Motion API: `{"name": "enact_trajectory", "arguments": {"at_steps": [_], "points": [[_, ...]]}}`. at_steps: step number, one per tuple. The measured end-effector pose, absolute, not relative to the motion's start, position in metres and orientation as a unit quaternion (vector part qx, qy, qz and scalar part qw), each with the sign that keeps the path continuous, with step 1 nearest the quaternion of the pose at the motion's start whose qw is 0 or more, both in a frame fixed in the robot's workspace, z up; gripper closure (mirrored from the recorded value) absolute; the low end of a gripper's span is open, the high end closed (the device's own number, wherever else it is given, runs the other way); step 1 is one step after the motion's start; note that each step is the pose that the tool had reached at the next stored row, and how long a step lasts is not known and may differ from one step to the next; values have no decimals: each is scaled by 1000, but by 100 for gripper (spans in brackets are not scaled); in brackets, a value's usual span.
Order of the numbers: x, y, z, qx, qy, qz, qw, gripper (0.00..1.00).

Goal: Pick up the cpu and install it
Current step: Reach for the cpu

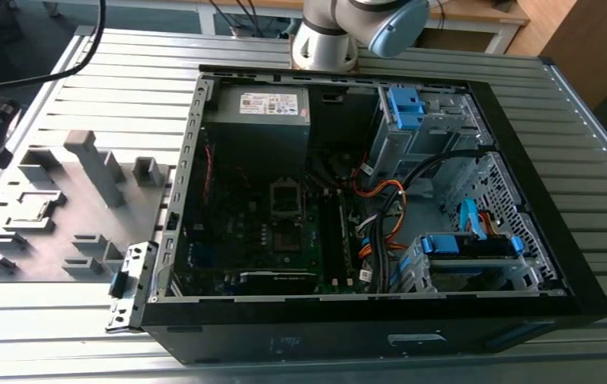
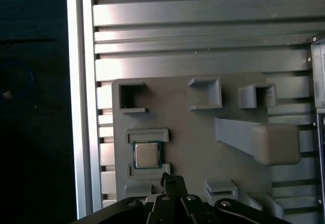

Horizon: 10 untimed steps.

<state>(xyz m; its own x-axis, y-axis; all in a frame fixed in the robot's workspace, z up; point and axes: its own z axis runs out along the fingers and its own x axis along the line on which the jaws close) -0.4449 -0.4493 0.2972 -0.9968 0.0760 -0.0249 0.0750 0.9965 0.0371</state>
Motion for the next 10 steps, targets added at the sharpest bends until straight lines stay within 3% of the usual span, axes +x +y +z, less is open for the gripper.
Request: {"name": "enact_trajectory", "arguments": {"at_steps": [10], "points": [[-444, -450, 293, 38, 999, 18, 13, 89]]}}
